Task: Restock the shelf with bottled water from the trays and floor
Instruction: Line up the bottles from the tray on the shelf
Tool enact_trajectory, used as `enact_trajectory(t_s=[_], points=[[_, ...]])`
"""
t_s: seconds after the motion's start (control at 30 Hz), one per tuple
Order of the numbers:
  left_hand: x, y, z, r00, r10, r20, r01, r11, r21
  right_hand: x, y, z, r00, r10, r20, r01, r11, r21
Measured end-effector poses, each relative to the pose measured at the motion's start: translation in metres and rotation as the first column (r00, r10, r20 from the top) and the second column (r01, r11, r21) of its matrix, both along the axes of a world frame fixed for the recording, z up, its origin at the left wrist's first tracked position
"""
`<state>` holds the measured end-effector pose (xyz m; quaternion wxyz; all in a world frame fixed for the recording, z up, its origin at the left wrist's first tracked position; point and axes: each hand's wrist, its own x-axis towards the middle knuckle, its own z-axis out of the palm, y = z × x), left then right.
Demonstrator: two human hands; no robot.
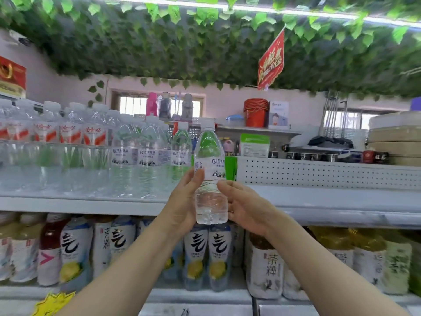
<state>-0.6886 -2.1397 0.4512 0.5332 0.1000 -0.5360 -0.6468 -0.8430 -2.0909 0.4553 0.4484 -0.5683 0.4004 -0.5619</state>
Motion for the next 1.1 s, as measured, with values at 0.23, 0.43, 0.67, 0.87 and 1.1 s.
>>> enact_trajectory(t_s=[0.23,0.43,0.67,0.87,1.1], points=[[-0.020,-0.010,0.011,0.987,-0.063,0.147,0.076,0.994,-0.082,-0.010,-0.003,0.000,0.991,-0.124,-0.038,0.121,0.990,-0.075],[-0.018,-0.025,0.021,0.990,0.052,0.131,-0.027,0.981,-0.190,-0.010,-0.011,0.011,0.994,-0.088,-0.060,0.081,0.991,-0.102],[-0.013,-0.049,0.028,0.986,0.107,0.125,-0.082,0.979,-0.185,0.000,-0.040,0.016,0.983,-0.185,0.008,0.184,0.974,-0.135],[0.005,-0.071,0.011,0.887,0.389,0.248,-0.320,0.906,-0.276,-0.001,-0.071,0.024,0.959,-0.279,0.054,0.284,0.951,-0.126],[0.005,-0.082,0.010,0.808,0.358,0.467,-0.311,0.934,-0.178,-0.004,-0.117,0.021,0.940,-0.340,0.033,0.342,0.936,-0.087]])
